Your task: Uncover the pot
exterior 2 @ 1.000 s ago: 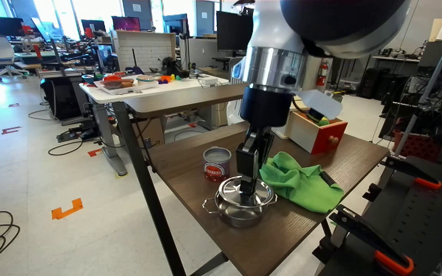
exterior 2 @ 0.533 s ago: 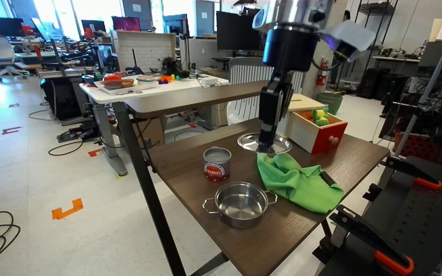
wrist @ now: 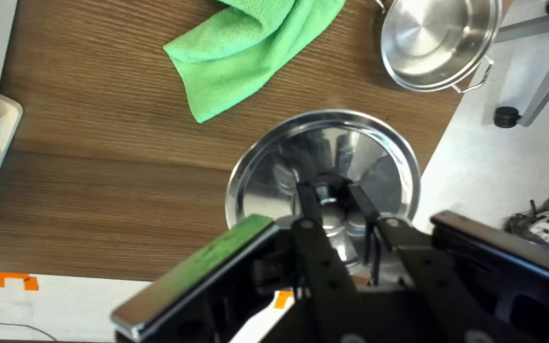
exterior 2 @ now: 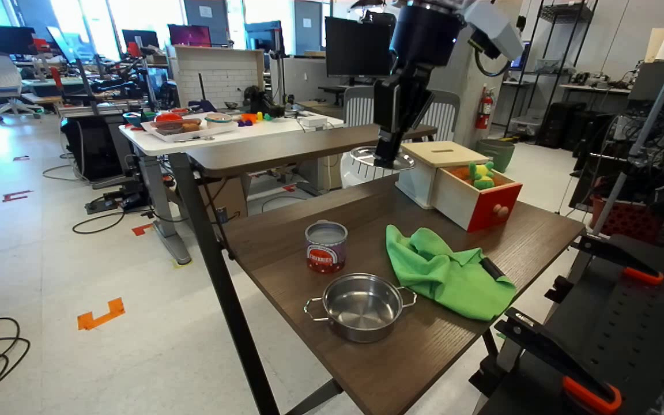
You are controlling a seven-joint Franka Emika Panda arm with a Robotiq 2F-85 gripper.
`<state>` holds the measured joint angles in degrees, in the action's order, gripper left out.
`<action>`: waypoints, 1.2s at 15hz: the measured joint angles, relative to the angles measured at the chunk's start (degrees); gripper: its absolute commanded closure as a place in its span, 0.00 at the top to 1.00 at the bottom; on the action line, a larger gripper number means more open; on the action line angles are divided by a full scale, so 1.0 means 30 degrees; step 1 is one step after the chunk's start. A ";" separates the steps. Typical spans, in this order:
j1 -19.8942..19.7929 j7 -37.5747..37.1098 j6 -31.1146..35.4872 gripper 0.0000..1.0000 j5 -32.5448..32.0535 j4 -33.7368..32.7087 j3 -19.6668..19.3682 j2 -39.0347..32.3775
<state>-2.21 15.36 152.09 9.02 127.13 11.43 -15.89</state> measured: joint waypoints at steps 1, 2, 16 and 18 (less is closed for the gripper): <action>0.0197 -0.0478 0.0138 0.05 -0.0260 -0.0419 -0.0282 -0.0499; 0.0406 -0.0945 0.0315 0.05 -0.0519 -0.0815 -0.0568 -0.1037; 0.1878 -0.5507 0.1020 0.05 -0.2630 -0.7236 -0.3513 -0.8304; 0.1890 -0.5874 0.0767 0.05 -0.2629 -0.8035 -0.3613 -0.9113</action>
<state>3.46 -2.26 154.39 1.14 103.02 0.59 -43.23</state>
